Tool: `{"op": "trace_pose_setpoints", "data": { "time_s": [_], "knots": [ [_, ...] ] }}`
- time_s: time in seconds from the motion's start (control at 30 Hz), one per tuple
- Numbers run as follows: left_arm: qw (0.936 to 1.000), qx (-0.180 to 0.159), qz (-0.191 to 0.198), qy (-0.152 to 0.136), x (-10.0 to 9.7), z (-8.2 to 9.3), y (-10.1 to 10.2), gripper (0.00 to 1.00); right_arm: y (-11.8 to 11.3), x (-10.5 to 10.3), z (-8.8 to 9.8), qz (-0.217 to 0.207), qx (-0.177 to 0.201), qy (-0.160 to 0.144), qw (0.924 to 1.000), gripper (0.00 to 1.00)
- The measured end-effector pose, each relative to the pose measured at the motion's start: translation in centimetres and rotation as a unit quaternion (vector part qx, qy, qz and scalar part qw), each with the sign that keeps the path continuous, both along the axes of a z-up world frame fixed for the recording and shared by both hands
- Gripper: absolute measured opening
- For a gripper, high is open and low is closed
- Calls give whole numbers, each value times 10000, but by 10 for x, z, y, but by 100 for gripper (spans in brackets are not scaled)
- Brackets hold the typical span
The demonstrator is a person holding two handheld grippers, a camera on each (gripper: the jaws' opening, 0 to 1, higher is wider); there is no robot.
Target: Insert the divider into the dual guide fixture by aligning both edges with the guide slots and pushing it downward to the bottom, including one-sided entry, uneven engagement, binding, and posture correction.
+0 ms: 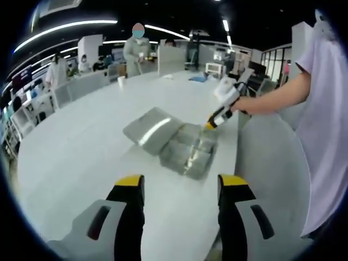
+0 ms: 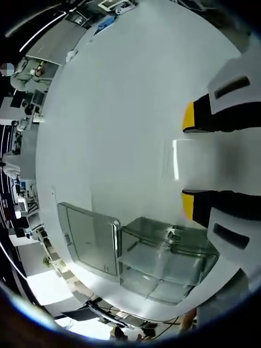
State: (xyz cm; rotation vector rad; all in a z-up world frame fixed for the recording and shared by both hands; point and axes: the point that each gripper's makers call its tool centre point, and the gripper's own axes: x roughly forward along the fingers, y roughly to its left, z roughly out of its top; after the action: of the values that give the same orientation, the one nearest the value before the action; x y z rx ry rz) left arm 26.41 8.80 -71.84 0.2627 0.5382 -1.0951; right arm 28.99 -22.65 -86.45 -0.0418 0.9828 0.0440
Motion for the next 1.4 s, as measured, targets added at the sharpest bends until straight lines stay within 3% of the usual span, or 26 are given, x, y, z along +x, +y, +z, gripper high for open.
{"op": "trace_pose_setpoints", "data": {
  "time_s": [0.27, 0.93, 1.4],
  "knots": [
    [10000, 56, -29, -48, 0, 1, 5, 54, 3, -1, 0, 90, -7, 5, 10000, 28],
    [9999, 14, -119, -73, -2, 12, -6, 54, 2, -1, 0, 217, 18, -3, 9998, 26],
    [9999, 56, -117, -51, -2, 9, -6, 54, 1, 1, 1, 239, 70, -79, 9997, 26]
  ]
}}
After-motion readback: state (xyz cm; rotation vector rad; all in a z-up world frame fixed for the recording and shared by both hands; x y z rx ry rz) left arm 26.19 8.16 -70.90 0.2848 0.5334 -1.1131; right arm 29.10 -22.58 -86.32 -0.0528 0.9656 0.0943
